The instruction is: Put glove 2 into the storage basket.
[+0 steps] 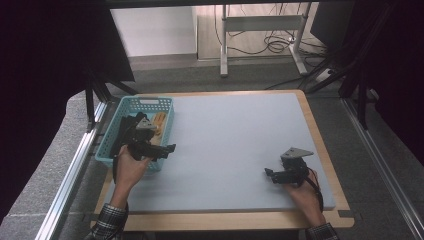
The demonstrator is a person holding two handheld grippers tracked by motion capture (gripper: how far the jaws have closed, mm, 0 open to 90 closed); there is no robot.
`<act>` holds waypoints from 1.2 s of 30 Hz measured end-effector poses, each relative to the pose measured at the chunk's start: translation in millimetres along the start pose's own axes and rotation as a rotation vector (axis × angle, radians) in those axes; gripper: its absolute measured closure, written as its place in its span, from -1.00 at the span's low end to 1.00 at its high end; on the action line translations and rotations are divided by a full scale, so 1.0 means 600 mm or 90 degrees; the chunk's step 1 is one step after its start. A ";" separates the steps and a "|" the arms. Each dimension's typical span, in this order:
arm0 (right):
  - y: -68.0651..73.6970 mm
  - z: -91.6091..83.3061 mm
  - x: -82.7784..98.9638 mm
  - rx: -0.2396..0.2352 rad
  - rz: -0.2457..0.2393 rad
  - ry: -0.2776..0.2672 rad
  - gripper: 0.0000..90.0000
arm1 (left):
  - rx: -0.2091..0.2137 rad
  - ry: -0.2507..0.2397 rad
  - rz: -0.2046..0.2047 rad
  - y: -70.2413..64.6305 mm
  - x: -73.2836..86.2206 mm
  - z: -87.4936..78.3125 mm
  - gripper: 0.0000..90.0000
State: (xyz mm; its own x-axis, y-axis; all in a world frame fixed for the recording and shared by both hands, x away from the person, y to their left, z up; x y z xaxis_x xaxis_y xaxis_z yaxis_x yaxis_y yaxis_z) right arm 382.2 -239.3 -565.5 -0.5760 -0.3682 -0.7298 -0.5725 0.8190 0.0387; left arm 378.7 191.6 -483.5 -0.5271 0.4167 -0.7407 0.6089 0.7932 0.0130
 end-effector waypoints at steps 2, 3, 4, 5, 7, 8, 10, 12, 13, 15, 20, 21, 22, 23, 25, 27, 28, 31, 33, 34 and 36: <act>0.000 0.000 0.000 0.000 0.000 0.000 -0.62 | 0.005 -0.004 0.002 -0.008 -0.001 0.003 -0.93; 0.000 0.000 0.000 0.000 0.000 0.000 -0.62 | 0.007 -0.005 0.005 -0.011 -0.001 0.005 -0.94; 0.000 0.000 0.000 0.000 0.000 0.000 -0.62 | 0.009 -0.006 0.006 -0.015 -0.001 0.006 -0.94; 0.000 0.000 0.000 0.000 0.000 0.000 -0.62 | 0.012 -0.007 0.008 -0.019 -0.002 0.008 -0.94; 0.000 0.000 0.000 0.000 0.000 0.000 -0.62 | 0.018 -0.010 0.012 -0.026 -0.003 0.011 -0.94; 0.000 0.000 0.000 0.000 0.000 0.000 -0.62 | 0.018 -0.010 0.015 -0.030 -0.004 0.012 -0.94; 0.000 0.000 0.000 0.000 0.000 0.000 -0.62 | 0.022 -0.012 0.022 -0.036 -0.005 0.015 -0.94; 0.000 0.000 0.000 0.000 0.000 0.000 -0.62 | 0.026 -0.015 0.024 -0.044 -0.006 0.018 -0.94; 0.000 0.000 0.000 0.000 0.000 0.000 -0.62 | 0.030 -0.017 0.024 -0.048 -0.006 0.019 -0.94; 0.000 0.000 0.000 0.000 0.000 0.000 -0.62 | 0.037 -0.019 0.026 -0.055 -0.005 0.023 -0.94; 0.000 0.000 0.000 0.000 -0.001 0.000 -0.62 | 0.055 -0.022 0.035 -0.077 -0.005 0.034 -0.95; 0.000 0.000 0.000 0.000 0.000 0.000 -0.62 | 0.056 -0.023 0.037 -0.081 -0.005 0.036 -0.96; 0.000 0.000 0.000 0.000 0.000 0.000 -0.62 | 0.054 -0.022 0.041 -0.085 -0.006 0.039 -0.98; 0.000 0.000 0.000 0.000 0.000 0.000 -0.62 | 0.055 -0.023 0.044 -0.089 -0.006 0.041 -1.00; 0.000 0.000 0.000 0.000 0.000 0.000 -0.62 | 0.056 -0.022 0.050 -0.097 -0.005 0.047 -1.00; 0.000 0.000 0.000 0.000 0.000 0.000 -0.62 | 0.060 -0.020 0.058 -0.106 -0.003 0.054 -1.00; 0.000 0.000 0.000 0.000 0.000 0.000 -0.62 | 0.063 -0.018 0.061 -0.111 -0.002 0.057 -1.00; 0.000 0.000 0.000 -0.001 0.000 0.000 -0.62 | 0.072 -0.017 0.066 -0.124 0.003 0.068 -1.00; 0.000 0.000 0.000 0.000 0.000 0.000 -0.62 | 0.085 -0.020 0.064 -0.131 0.008 0.075 -1.00; 0.000 0.000 0.000 0.000 0.000 0.000 -0.62 | 0.090 -0.021 0.063 -0.134 0.010 0.078 -1.00; 0.000 0.000 0.000 0.000 0.000 0.000 -0.62 | 0.094 -0.019 0.067 -0.139 0.015 0.084 -1.00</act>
Point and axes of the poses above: each handheld gripper's, and its own axes: z roughly forward along the jaws, x roughly out of its underside, y roughly to its left, the point moved 5 cm from there along z, roughly forward along the jaws, and after that the axes turned 7 degrees about z, right-handed, at the moved point
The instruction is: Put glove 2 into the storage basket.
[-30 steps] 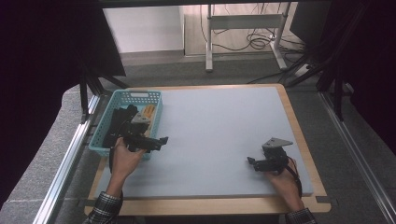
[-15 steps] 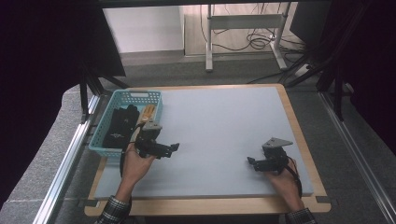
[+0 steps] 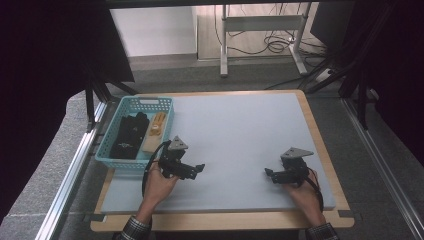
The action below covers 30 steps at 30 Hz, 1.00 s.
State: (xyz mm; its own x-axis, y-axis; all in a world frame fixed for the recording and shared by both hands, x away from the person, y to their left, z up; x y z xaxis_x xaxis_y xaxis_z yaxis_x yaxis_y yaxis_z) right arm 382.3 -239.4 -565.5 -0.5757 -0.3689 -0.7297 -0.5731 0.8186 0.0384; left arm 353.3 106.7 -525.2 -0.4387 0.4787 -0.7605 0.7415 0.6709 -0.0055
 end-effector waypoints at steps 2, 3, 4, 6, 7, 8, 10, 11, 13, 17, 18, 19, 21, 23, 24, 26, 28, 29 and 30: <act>0.000 0.000 0.000 0.000 0.000 0.000 -0.62 | 0.003 0.001 0.003 -0.004 0.005 0.007 -1.00; 0.000 0.000 0.000 0.000 0.000 0.000 -0.62 | 0.007 0.002 0.004 -0.006 0.008 0.010 -1.00; 0.000 0.000 0.000 0.000 0.000 0.000 -0.62 | 0.010 0.002 0.003 -0.008 0.011 0.013 -1.00; 0.000 0.000 0.000 0.000 0.000 0.000 -0.62 | 0.013 0.004 0.007 -0.012 0.016 0.021 -1.00; 0.000 0.000 0.000 0.000 0.000 0.000 -0.62 | 0.012 0.007 0.011 -0.014 0.019 0.024 -1.00; 0.000 0.000 0.000 0.000 0.000 0.000 -0.62 | 0.012 0.009 0.014 -0.016 0.022 0.028 -1.00; 0.000 0.000 0.000 0.000 0.000 0.000 -0.62 | 0.013 0.015 0.019 -0.020 0.027 0.036 -1.00; 0.000 0.000 0.000 0.000 0.000 0.000 -0.62 | 0.015 0.017 0.019 -0.023 0.030 0.039 -1.00; 0.000 0.000 0.000 0.000 0.000 0.000 -0.62 | 0.019 0.022 0.021 -0.027 0.036 0.047 -1.00; 0.000 0.000 0.000 0.000 0.000 0.000 -0.62 | 0.016 0.039 0.031 -0.032 0.049 0.060 -1.00; 0.000 0.000 0.000 0.000 0.000 0.000 -0.62 | 0.016 0.043 0.030 -0.034 0.052 0.063 -1.00; 0.000 0.000 0.000 0.000 0.000 0.000 -0.62 | 0.015 0.047 0.030 -0.035 0.056 0.065 -1.00; 0.000 0.000 0.000 0.000 0.000 0.000 -0.62 | 0.012 0.056 0.034 -0.035 0.062 0.071 -1.00; 0.000 0.000 0.000 0.000 0.000 0.000 -0.62 | 0.005 0.058 0.039 -0.037 0.065 0.072 -1.00; 0.000 0.000 0.000 0.000 0.000 0.000 -0.62 | 0.003 0.060 0.040 -0.037 0.064 0.072 -1.00; 0.000 0.000 0.000 0.000 0.000 -0.001 -0.62 | 0.000 0.064 0.040 -0.038 0.065 0.073 -1.00; 0.000 0.000 0.000 0.000 0.000 -0.001 -0.62 | -0.002 0.067 0.045 -0.038 0.065 0.074 -1.00; 0.000 0.000 0.000 0.000 0.000 -0.001 -0.62 | -0.002 0.067 0.045 -0.038 0.065 0.074 -1.00; 0.000 0.000 0.000 0.000 0.000 -0.001 -0.62 | -0.002 0.067 0.045 -0.038 0.065 0.074 -1.00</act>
Point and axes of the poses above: each handheld gripper's, and its own axes: z roughly forward along the jaws, x roughly out of its underside, y roughly to its left, the point moved 5 cm from there along z, roughly forward along the jaws, and after that the axes turned 7 degrees about z, right-handed, at the moved point
